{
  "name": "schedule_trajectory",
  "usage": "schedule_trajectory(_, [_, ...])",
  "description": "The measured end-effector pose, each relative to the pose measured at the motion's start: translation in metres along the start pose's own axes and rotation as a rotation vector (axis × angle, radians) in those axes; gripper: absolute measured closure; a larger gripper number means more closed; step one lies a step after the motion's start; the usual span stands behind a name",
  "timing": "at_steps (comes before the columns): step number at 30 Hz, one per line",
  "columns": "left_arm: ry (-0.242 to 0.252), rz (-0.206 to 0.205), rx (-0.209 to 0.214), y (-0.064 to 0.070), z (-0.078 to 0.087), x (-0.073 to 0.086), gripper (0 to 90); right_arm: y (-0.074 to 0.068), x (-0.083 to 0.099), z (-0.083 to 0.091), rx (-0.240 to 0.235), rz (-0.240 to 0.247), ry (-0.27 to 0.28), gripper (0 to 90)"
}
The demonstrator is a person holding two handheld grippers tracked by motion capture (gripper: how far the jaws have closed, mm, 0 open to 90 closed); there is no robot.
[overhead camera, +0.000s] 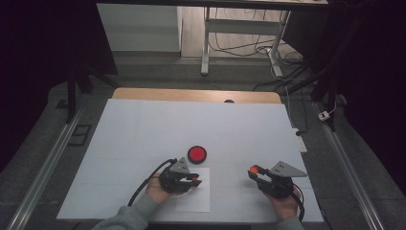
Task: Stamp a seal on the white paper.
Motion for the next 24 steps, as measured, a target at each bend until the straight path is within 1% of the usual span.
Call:
schedule_trajectory(4, [-0.007, -0.005, -0.006, -0.0009, -0.0013, 0.0023, 72.2, 0.0001, 0.0000, 0.0003, 0.001, 0.001, -0.001, 64.5])
schedule_trajectory(7, [-0.002, -0.014, -0.008, -0.0004, -0.0014, 0.0031, 72.2, 0.0002, 0.0002, 0.0003, 0.001, 0.001, -0.002, 64.5])
schedule_trajectory(11, [0.015, -0.050, -0.043, 0.0018, -0.0021, 0.0050, 72.3, 0.0000, -0.0002, 0.0010, 0.003, -0.001, 0.001, 64.5])
schedule_trajectory(14, [0.025, -0.063, -0.051, 0.0023, -0.0023, 0.0059, 72.4, 0.0002, -0.0005, 0.0015, 0.004, -0.002, 0.003, 64.5])
schedule_trajectory(20, [0.053, -0.076, -0.056, 0.0024, -0.0026, 0.0082, 72.7, -0.0005, -0.0013, 0.0023, 0.005, -0.002, 0.006, 64.5])
schedule_trajectory(24, [0.056, -0.070, -0.051, 0.0022, -0.0028, 0.0081, 72.7, -0.0006, -0.0014, 0.0027, 0.005, -0.002, 0.007, 64.5])
Point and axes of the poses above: each handheld gripper's, and its own axes: z roughly backward along the jaws, x roughly out of its underside, y roughly to its right, the point moved 9 cm from there along -z, roughly forward along the jaws, and after that the axes turned 9 degrees about z, right-handed, at the moved point
